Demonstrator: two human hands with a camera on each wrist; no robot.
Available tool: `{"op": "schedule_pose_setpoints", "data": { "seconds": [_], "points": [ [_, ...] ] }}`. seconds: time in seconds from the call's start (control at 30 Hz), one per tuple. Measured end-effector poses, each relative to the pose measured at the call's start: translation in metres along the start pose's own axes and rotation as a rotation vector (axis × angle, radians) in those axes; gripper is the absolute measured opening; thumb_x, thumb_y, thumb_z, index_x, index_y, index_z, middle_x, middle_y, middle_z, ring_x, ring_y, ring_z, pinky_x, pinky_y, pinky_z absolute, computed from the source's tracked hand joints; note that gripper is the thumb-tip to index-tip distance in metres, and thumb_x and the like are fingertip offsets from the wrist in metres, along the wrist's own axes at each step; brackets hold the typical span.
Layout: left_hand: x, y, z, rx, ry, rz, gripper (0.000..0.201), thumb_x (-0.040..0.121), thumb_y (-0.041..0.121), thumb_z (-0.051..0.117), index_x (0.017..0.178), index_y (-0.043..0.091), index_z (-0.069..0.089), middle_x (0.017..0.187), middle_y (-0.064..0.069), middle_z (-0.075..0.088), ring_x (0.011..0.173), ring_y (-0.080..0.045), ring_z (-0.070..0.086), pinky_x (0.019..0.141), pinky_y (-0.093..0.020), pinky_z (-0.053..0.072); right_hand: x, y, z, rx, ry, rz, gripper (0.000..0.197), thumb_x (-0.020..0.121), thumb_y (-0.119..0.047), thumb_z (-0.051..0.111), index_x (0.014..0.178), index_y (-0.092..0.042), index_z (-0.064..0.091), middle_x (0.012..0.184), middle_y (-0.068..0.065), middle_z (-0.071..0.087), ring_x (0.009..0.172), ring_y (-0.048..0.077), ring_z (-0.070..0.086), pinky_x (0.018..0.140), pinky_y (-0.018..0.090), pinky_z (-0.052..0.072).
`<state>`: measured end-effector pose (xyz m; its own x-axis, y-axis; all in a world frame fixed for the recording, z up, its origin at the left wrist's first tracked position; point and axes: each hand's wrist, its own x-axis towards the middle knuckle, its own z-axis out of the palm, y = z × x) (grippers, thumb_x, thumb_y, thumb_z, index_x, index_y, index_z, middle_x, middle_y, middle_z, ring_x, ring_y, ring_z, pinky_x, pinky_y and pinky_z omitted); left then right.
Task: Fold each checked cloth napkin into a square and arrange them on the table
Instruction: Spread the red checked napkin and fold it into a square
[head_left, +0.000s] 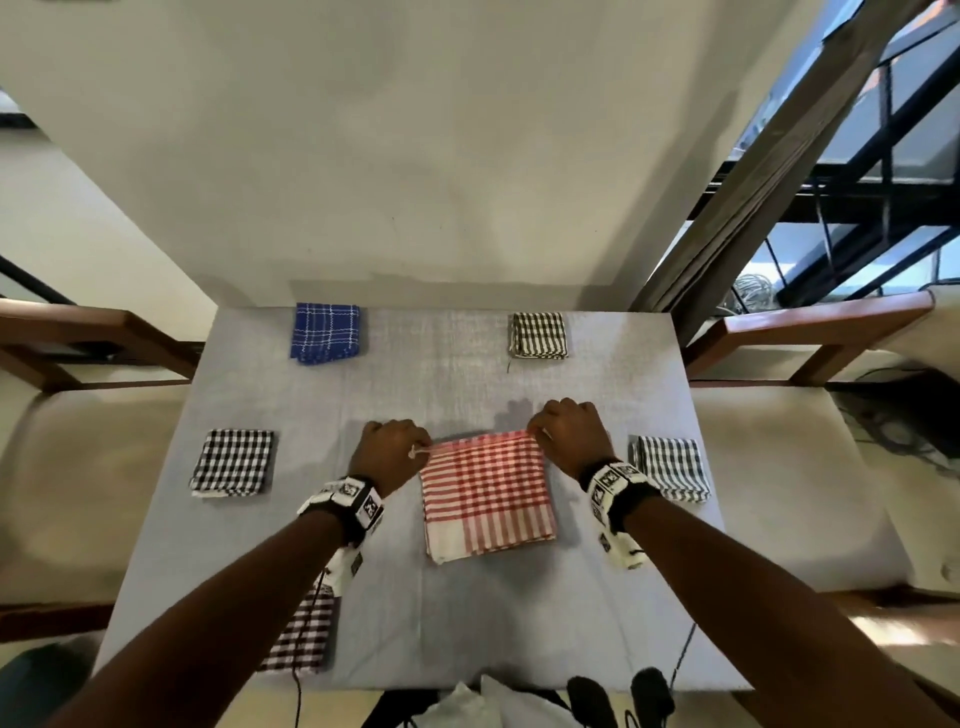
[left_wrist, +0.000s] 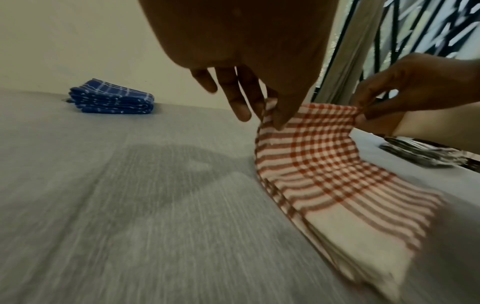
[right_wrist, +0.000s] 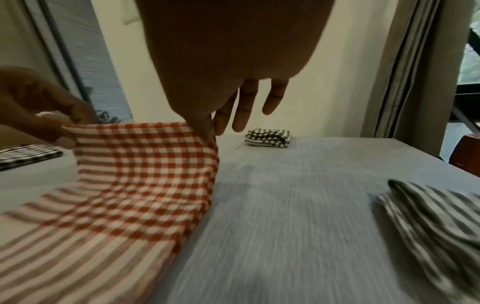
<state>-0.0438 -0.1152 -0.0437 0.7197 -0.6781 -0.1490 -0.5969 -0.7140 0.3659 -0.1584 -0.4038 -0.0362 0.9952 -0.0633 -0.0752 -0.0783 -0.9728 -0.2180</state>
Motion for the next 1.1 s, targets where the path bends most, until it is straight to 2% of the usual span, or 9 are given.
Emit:
{"op": "schedule_pose_setpoints", "data": {
  "seconds": [0.1,0.3,0.43,0.57,0.7,0.83,0.97,1.03,1.1],
  "points": [
    [-0.035,0.011,0.009,0.092,0.118,0.105,0.007,0.081,0.033,0.067,0.087,0.031,0.068,0.087,0.011,0.066,0.084,-0.014,0.062,0.087,-0.036,0.032,-0.033,0.001,0.004,-0.096,0.093,-0.092,0.007,0.083,-0.022,0.071,0.089,-0.025,0.074,0.091,0.0,0.069,0.086,0.025,0.063,0.08,0.041,0.045],
    [-0.087,0.033,0.041,0.094,0.09,0.276,0.015,0.072,0.03,0.064,0.087,0.032,0.066,0.091,0.01,0.064,0.087,-0.015,0.055,0.085,-0.034,0.033,-0.098,-0.003,0.029,-0.084,0.162,-0.077,0.018,0.073,-0.022,0.079,0.09,-0.024,0.073,0.093,-0.001,0.069,0.087,0.025,0.063,0.081,0.042,0.042],
    [-0.103,0.038,0.062,0.102,0.037,0.2,0.021,0.064,0.027,0.073,0.083,0.032,0.067,0.088,0.009,0.064,0.089,-0.019,0.058,0.082,-0.035,0.04,-0.125,-0.011,0.051,-0.087,0.146,-0.044,0.013,0.076,-0.028,0.069,0.088,-0.024,0.072,0.094,-0.002,0.069,0.09,0.024,0.062,0.084,0.043,0.039],
    [-0.109,0.041,0.07,0.135,0.0,0.189,0.019,0.066,0.027,0.072,0.084,0.029,0.066,0.089,0.006,0.063,0.087,-0.02,0.058,0.079,-0.037,0.045,-0.137,-0.013,0.064,-0.072,0.127,0.0,0.014,0.073,-0.024,0.077,0.086,-0.024,0.073,0.094,-0.001,0.071,0.092,0.025,0.064,0.086,0.046,0.042],
    [-0.112,0.039,0.071,0.135,0.0,0.209,0.016,0.07,0.032,0.065,0.085,0.027,0.066,0.089,0.005,0.063,0.087,-0.02,0.058,0.078,-0.036,0.045,-0.142,-0.015,0.066,-0.068,0.086,-0.034,0.021,0.081,-0.031,0.055,0.088,-0.023,0.073,0.095,0.0,0.07,0.093,0.026,0.064,0.088,0.048,0.042],
    [-0.116,0.041,0.072,0.13,0.051,0.263,0.022,0.071,0.041,0.064,0.086,0.025,0.068,0.096,0.003,0.061,0.092,-0.02,0.056,0.078,-0.034,0.044,-0.146,-0.021,0.064,-0.015,0.117,-0.036,0.026,0.077,-0.041,0.061,0.092,-0.022,0.07,0.098,0.0,0.067,0.098,0.025,0.06,0.093,0.049,0.04],
    [-0.11,0.056,0.077,0.125,0.115,0.241,0.026,0.084,0.032,0.056,0.105,0.02,0.066,0.118,-0.004,0.06,0.114,-0.025,0.054,0.095,-0.039,0.045,-0.136,-0.042,0.062,0.044,0.141,-0.03,0.037,0.084,-0.04,0.058,0.112,-0.019,0.066,0.117,0.004,0.064,0.112,0.025,0.057,0.098,0.048,0.042],
    [-0.103,0.068,0.082,0.118,0.106,0.174,0.039,0.088,0.023,0.046,0.124,0.014,0.058,0.132,-0.007,0.056,0.127,-0.026,0.048,0.107,-0.042,0.04,-0.126,-0.059,0.065,0.099,0.116,-0.024,0.042,0.09,-0.037,0.051,0.126,-0.016,0.059,0.129,0.007,0.061,0.121,0.025,0.055,0.103,0.048,0.045],
    [-0.094,0.079,0.088,0.107,0.073,0.121,0.051,0.088,0.018,0.041,0.138,0.009,0.046,0.144,-0.01,0.046,0.138,-0.027,0.039,0.114,-0.044,0.032,-0.117,-0.074,0.073,0.164,0.083,-0.021,0.049,0.093,-0.033,0.048,0.138,-0.013,0.05,0.141,0.008,0.053,0.132,0.025,0.048,0.111,0.047,0.04]
  ]
}}
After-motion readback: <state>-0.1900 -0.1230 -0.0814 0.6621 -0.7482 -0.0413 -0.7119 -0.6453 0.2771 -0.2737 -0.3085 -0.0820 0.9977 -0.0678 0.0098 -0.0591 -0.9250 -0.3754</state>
